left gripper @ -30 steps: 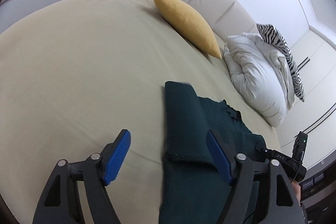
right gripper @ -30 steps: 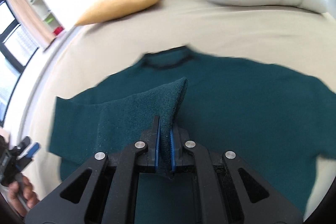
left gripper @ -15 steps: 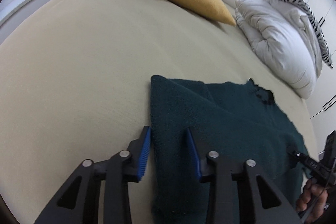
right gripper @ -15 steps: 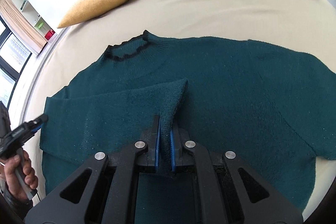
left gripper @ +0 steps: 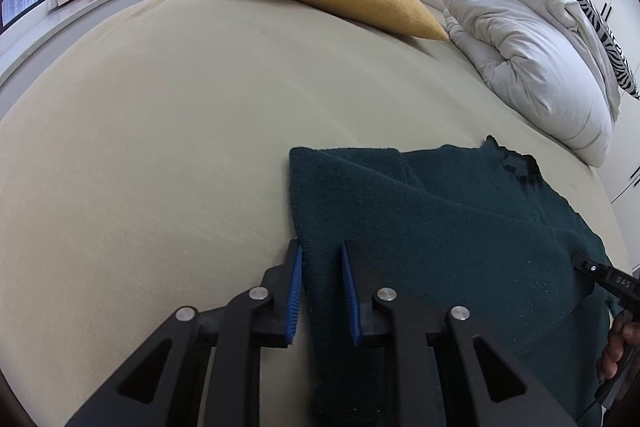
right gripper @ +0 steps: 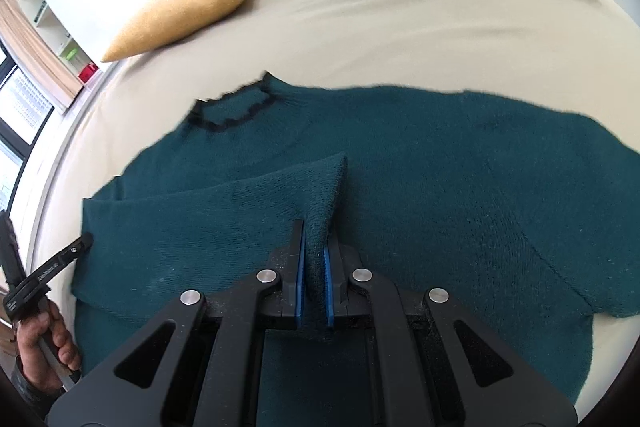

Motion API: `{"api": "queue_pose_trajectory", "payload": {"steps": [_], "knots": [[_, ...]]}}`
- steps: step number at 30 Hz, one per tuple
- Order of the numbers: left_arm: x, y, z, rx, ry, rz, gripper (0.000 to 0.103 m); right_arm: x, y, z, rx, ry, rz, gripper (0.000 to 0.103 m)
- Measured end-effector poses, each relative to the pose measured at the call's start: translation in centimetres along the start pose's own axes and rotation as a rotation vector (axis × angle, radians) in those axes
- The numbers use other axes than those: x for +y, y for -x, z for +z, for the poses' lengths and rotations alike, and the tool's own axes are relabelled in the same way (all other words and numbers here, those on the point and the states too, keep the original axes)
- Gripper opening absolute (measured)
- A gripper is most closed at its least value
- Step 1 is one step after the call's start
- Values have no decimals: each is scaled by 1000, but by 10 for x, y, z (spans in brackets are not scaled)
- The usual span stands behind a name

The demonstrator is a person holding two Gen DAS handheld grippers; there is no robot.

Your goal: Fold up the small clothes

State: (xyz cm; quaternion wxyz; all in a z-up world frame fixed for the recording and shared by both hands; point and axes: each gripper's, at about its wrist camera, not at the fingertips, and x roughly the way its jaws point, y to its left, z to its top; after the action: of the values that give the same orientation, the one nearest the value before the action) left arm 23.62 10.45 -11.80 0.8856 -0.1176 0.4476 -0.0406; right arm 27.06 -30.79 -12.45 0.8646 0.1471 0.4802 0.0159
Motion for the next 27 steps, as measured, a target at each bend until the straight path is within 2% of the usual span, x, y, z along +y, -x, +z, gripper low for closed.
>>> {"api": "queue_pose_trajectory", "payload": {"steps": [5, 8, 9, 11, 13, 15, 18, 19, 20, 22, 24, 27], "knots": [[5, 10, 5, -4, 27, -6, 21, -15, -9, -6, 13, -52, 49, 7], [6, 32, 6, -57, 39, -1, 21, -21, -2, -4, 18, -94, 54, 12], [5, 41, 6, -79, 36, -4, 21, -25, 2, -3, 13, -116, 37, 16], [-3, 55, 3, -108, 9, -15, 21, -28, 15, -2, -20, -137, 15, 17], [-12, 60, 0, -124, -26, -18, 21, -20, 28, -1, -60, -115, 29, 17], [-24, 53, -4, -105, -68, -12, 21, 0, 34, -1, -73, -65, 92, 17], [-28, 22, -17, -4, -111, 36, 21, 31, 25, -4, -29, 0, 167, 17], [-26, 14, -24, 4, -124, 46, 23, 36, 18, -6, -8, 11, 177, 17], [-25, 14, -29, -25, -152, 51, 23, 38, 5, -9, 32, 13, 177, 17], [-27, 16, -33, -41, -198, 68, 24, 30, -12, -16, 71, -8, 149, 14], [-27, 19, -33, -37, -216, 72, 24, 12, -10, -20, 31, -52, 220, 10], [-24, 21, -31, -27, -219, 53, 24, -17, 8, -26, -2, -124, 218, 10]]}}
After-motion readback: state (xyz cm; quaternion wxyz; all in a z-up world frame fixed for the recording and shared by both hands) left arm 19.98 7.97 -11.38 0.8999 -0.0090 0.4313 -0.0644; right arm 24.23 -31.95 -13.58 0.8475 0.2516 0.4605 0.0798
